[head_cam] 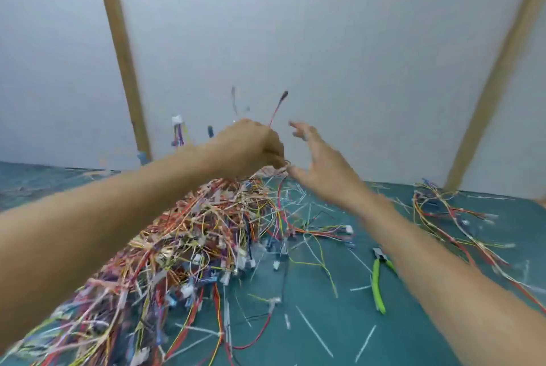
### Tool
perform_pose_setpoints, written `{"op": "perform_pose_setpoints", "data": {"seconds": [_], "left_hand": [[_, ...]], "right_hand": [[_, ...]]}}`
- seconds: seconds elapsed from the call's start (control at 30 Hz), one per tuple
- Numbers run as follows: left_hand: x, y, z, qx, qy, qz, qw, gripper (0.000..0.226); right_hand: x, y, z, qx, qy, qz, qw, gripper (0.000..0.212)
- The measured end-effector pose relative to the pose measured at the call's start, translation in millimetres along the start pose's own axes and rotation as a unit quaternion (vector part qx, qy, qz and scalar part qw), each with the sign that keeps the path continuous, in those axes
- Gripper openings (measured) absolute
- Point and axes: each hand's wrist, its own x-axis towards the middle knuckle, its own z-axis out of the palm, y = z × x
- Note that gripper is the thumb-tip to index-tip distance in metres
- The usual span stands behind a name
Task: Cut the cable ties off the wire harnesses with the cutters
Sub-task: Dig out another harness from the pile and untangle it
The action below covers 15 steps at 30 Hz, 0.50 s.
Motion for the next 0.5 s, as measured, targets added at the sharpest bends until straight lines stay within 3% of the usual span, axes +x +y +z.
{"op": "perform_pose_setpoints", "data": {"seconds": [0.07, 0.13, 0.2, 0.27, 0.33, 0.4, 0.43, 0.5], "left_hand": [[-8, 1, 5, -0.047, 0.065, 0.020, 0.997, 0.024], [-26, -12, 9, -0.025, 0.092, -0.013, 0.995, 0.047], [-51, -23, 14, -0.015, 0.051, -0.070, 0.996, 0.087], [-70, -32, 15, 0.029, 0.021, -0.099, 0.994, 0.106], [-83, -38, 12, 0.123, 0.024, -0.111, 0.986, 0.102], [-93, -39, 6, 0.183, 0.018, -0.113, 0.977, 0.096], [-96, -39, 6, 0.199, 0.021, -0.105, 0.974, 0.094], [-105, -34, 10, 0.208, 0.058, -0.071, 0.974, 0.091]], "right_hand": [[0, -11, 9, -0.048, -0.120, 0.005, 0.992, 0.021], [-2, -8, 9, -0.025, -0.133, -0.004, 0.991, 0.027], [-4, -1, 3, 0.057, -0.102, 0.014, 0.993, 0.035], [-6, 1, 3, 0.195, -0.004, 0.062, 0.979, 0.041], [-7, -5, 9, 0.225, 0.021, 0.083, 0.971, 0.046], [-11, -19, 18, 0.217, -0.052, 0.058, 0.973, 0.046], [-9, -27, 18, 0.242, -0.031, 0.075, 0.967, 0.046], [-3, -31, 16, 0.282, 0.110, 0.128, 0.944, 0.047]]}}
